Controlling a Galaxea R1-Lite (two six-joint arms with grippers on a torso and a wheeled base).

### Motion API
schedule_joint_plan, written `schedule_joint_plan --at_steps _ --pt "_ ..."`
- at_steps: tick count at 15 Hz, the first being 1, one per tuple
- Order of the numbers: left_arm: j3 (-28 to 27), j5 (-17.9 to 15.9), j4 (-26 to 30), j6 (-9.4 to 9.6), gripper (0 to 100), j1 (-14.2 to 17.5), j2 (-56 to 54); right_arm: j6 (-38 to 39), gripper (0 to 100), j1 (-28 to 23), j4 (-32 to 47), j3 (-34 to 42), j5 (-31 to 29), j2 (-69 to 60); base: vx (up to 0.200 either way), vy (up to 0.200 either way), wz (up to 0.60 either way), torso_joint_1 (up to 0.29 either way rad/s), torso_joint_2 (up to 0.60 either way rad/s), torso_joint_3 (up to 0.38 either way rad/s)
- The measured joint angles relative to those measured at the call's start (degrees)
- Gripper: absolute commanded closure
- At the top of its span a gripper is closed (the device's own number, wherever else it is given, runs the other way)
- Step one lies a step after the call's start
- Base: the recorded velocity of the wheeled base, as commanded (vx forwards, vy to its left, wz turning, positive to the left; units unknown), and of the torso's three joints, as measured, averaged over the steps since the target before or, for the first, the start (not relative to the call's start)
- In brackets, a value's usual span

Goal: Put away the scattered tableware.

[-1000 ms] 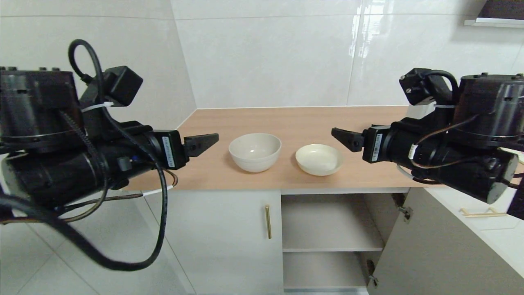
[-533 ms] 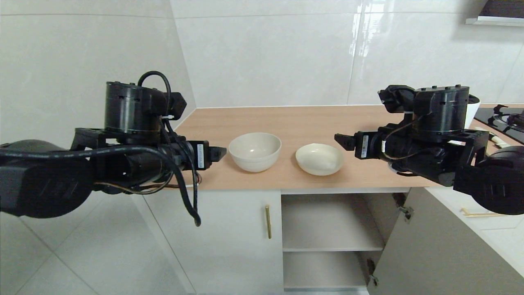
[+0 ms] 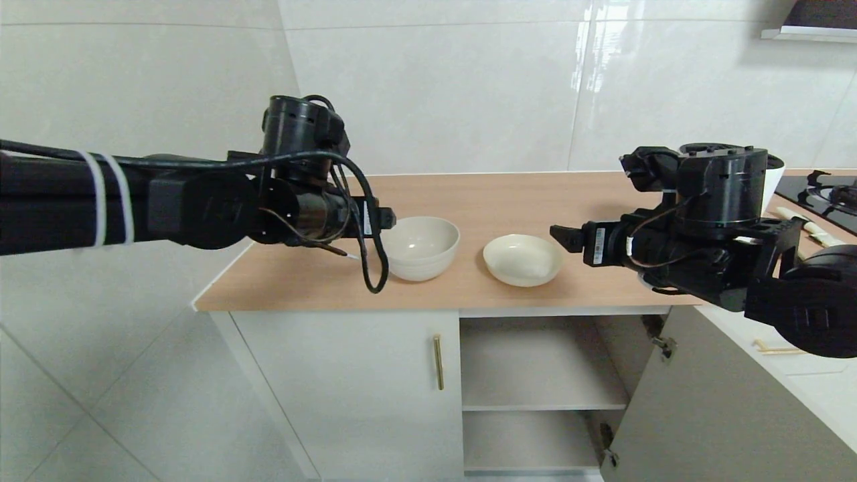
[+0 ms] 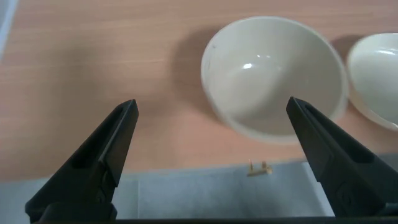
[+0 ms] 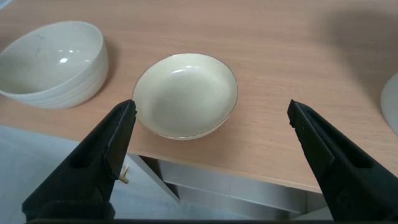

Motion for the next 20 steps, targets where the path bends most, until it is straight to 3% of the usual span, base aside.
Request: schedule_joint_plan --at_steps 7,11,12,20 --pt "-4.9 1.0 0.7 -1.23 0 1.1 7.9 0.0 0 0.0 0.0 1.2 0.0 -1.3 0.0 0.0 0.0 0.0 0.0 0.0" --pt "-6.3 1.3 0.6 -3.62 0 1.7 10.6 0.0 0 0.0 0.0 1.2 0.0 -1.4 0.0 0.0 0.0 0.0 0.0 0.0" --pt "-6.4 1.3 0.6 -3.72 100 1.7 11.1 0.0 0 -0.1 0.0 1.2 0.0 -1.5 0.0 0.0 0.0 0.0 0.0 0.0" --pt "-7.0 1.2 0.6 -4.06 100 1.8 11.8 0.0 0 -0.3 0.0 1.1 0.0 -1.5 0.0 0.0 0.0 0.0 0.0 0.0"
